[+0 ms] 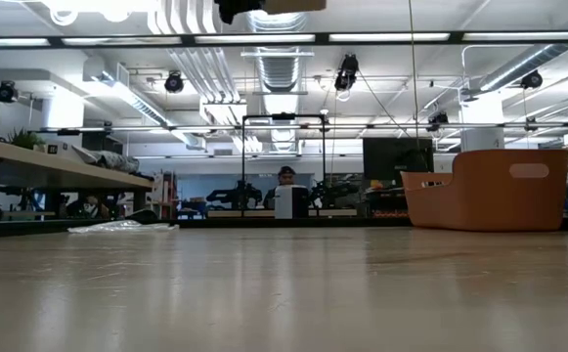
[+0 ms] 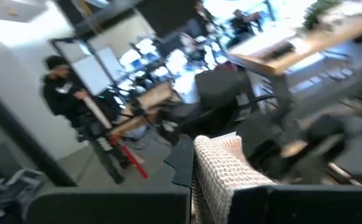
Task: Roll bandage
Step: Roll the center brown bandage
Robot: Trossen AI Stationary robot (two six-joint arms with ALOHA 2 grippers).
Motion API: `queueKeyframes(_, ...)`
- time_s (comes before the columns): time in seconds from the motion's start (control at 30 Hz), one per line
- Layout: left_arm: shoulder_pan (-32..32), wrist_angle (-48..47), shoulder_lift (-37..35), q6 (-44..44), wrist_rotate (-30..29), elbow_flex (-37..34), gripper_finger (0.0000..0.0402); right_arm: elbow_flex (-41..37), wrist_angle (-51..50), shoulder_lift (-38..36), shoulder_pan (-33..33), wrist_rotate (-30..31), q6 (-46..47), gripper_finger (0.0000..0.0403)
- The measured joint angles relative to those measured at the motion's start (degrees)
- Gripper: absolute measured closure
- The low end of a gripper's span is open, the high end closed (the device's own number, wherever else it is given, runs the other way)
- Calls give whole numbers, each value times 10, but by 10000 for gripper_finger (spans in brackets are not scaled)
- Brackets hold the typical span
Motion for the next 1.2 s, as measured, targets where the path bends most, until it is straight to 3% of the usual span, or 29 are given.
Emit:
queueKeyframes(0.23,-50,23,0,18,-1,-34,319,0,-44,10,-44,2,29,401)
queueKeyframes(0.43,-78,20,-10,48,0,-13,319,0,-80,34,-62,6,75,401)
queueKeyframes(0.83,-78,-40,-65,90,-39,9,319,0,-36,32,-73,51,77,401)
queueKeyframes(1.2,-95,-39,-65,91,-23,8,319,0,-51,57,-82,46,136,396)
